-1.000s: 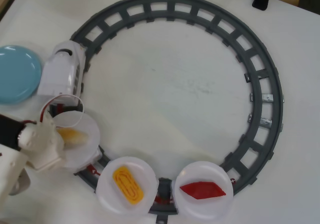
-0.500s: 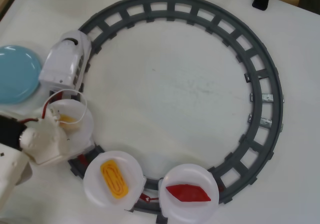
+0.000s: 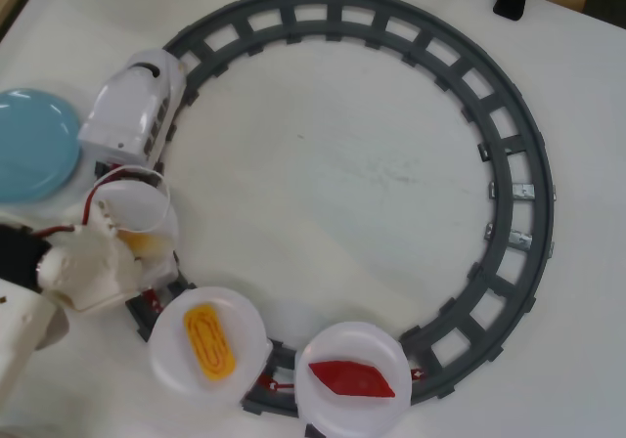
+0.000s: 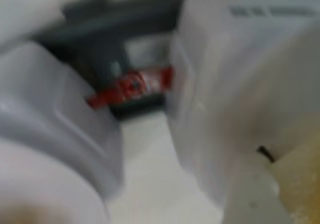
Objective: Pick up the sushi from the Shinkansen and put it on the blue dish
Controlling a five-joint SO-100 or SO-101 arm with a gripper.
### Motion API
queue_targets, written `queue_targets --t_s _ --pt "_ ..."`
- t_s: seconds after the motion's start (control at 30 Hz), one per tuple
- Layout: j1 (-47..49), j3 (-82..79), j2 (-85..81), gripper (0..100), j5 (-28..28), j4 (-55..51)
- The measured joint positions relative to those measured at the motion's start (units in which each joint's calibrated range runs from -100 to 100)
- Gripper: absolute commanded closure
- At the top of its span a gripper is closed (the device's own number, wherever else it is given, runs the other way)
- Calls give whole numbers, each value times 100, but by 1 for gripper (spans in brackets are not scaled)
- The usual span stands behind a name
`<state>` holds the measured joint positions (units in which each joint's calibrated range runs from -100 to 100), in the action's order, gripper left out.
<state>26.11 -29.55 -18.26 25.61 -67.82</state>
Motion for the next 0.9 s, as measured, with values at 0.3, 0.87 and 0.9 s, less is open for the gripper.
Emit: queue_targets --t_s 0.3,0.87,0.9 --pt "1177 1738 0 97 -455 630" --pt "3065 3120 2935 97 -879 1513" --pt "3049 3330 3180 97 -879 1513"
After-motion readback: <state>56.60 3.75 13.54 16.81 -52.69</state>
